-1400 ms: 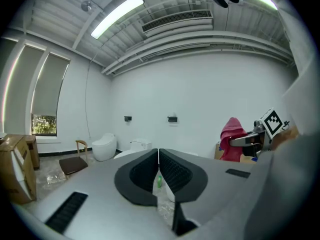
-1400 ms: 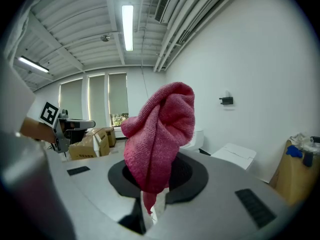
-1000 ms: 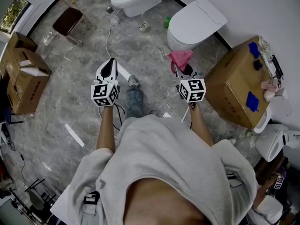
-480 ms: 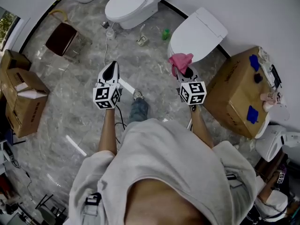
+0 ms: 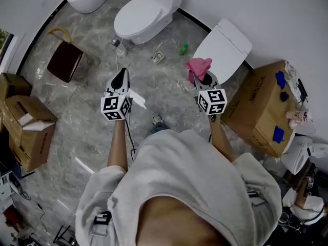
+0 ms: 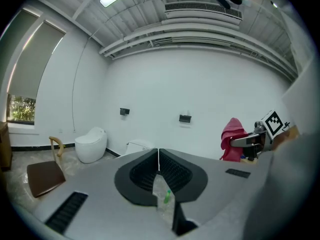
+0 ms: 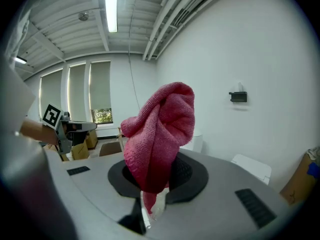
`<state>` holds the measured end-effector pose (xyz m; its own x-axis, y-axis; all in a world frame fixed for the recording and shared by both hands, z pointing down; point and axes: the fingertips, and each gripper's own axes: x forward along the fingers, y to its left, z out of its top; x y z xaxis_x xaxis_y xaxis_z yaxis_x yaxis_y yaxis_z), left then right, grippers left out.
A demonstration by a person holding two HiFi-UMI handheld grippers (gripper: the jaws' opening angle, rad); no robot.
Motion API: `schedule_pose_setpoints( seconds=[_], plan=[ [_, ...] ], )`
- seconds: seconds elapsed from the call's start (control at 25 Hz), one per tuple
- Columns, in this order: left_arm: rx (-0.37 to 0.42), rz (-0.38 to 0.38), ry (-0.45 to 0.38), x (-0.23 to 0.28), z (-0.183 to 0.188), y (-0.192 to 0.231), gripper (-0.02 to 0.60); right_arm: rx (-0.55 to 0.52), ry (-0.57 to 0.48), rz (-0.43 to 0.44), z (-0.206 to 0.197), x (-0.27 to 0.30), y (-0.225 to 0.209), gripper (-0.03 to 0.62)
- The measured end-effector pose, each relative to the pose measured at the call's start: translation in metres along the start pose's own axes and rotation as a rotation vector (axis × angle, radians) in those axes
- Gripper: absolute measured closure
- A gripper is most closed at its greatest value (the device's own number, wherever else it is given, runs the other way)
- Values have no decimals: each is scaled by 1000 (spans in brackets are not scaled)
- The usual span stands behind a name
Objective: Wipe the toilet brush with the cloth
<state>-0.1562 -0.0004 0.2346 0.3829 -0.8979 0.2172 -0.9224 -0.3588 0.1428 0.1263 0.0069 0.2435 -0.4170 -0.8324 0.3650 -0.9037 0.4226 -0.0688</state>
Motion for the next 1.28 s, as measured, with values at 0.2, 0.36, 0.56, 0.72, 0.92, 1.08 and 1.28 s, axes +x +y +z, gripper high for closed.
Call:
schedule_pose_setpoints(
  seconds=[0.2, 0.36, 0.56, 0.72, 0.92, 1.08, 1.28],
  plan=[
    [-4, -41, 24, 36, -3, 18, 557, 38, 16, -12, 2, 27, -2, 522],
    [-1, -70, 44, 58, -8, 25, 557, 51, 19, -12, 6, 45, -8, 522],
    [-8, -74, 60, 92, -12, 40, 557, 55, 28, -6, 9, 82, -22, 522],
    [-2, -56, 77, 113, -12, 41, 557, 71, 33, 15, 8, 105, -37, 522],
    [-4, -34, 122, 152, -15, 47, 557, 88, 51, 44, 6, 145, -58, 522],
    [-5, -22, 165, 189, -22, 53, 557, 108, 53, 61, 7, 180, -80, 522],
    [2, 14, 197, 223, -29, 62, 558, 126, 66, 77, 5, 222, -110, 522]
  ],
)
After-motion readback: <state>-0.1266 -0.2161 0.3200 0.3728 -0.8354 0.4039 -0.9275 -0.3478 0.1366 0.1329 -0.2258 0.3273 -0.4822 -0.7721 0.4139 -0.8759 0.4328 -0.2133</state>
